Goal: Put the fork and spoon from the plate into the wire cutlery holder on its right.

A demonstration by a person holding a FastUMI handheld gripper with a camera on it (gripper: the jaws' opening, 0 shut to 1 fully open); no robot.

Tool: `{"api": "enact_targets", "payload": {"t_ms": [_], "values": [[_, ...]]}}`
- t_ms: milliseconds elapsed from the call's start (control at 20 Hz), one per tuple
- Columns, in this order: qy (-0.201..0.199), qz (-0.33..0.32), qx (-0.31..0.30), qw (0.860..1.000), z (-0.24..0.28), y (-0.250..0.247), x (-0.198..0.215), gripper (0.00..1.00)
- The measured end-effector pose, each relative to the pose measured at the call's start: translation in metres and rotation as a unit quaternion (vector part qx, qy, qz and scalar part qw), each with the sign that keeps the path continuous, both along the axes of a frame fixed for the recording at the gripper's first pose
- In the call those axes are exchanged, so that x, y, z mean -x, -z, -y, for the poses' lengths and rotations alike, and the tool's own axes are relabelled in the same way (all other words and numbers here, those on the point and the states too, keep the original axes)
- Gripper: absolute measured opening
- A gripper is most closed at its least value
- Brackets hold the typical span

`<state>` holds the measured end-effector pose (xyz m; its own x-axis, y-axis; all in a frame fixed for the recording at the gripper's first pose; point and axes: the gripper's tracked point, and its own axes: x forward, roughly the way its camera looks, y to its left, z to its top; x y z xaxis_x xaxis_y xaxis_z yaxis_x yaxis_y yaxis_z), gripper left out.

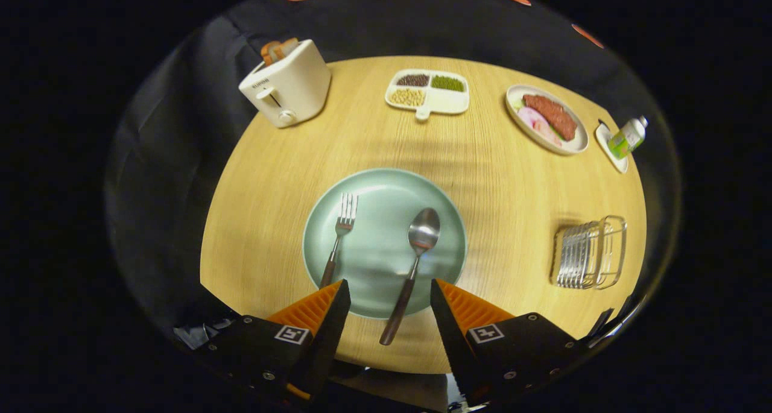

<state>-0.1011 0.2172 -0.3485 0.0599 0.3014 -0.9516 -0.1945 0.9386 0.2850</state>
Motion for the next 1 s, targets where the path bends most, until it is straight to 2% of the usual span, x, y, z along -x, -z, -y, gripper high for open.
{"api": "enact_targets", "payload": {"t_ms": [350,550,700,850,1000], "values": [[0.004,-0.082,0.048,0.995,0.001,0.042,0.006,0.63],[-0.002,-0.1,0.08,0.992,0.005,0.059,0.008,0.42],[0.012,-0.113,0.091,0.989,0.008,0.069,0.011,0.21],[0.005,-0.111,0.081,0.991,0.007,0.072,0.01,0.14],[-0.026,-0.096,0.067,0.993,0.007,0.072,0.006,0.06]]}}
